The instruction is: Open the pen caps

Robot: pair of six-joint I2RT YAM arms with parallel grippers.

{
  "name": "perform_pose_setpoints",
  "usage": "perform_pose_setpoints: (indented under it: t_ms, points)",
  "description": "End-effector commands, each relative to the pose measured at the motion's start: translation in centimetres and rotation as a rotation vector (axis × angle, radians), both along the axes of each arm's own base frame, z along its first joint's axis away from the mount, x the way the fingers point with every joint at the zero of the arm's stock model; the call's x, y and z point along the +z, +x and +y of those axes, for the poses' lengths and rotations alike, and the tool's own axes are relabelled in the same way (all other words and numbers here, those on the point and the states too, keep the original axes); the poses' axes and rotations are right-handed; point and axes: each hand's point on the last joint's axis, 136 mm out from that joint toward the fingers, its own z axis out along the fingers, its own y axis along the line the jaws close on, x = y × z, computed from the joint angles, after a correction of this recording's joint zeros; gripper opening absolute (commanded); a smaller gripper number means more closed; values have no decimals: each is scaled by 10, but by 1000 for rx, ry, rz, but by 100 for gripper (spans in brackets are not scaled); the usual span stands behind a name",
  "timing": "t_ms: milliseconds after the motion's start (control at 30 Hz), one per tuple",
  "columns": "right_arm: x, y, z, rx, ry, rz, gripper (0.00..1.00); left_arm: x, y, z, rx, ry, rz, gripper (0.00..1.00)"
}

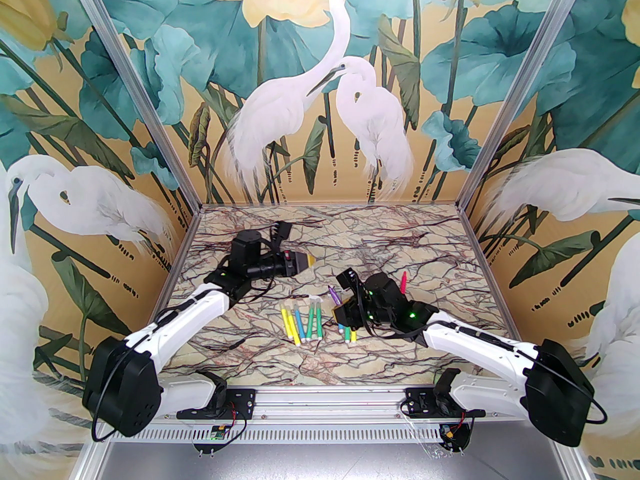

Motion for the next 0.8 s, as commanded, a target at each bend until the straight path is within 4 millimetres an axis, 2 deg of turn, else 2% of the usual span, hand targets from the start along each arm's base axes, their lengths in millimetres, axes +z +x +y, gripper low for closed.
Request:
perform_pose_setpoints:
  t_ms: [0,200,500,767]
  points:
    - [-6,-9,-5,28,-22,14,0,-1,0,11,47,23,-10,0]
    - [-8,-5,-10,-3,-40,0,0,-4,0,25,90,80,1,0]
    - [-5,24,-27,-172,-134,-51,0,-27,2,58,212,301,29,0]
    - [-4,50,-57,-369,-239,-83,0,-45,6,91,331,483,61,0]
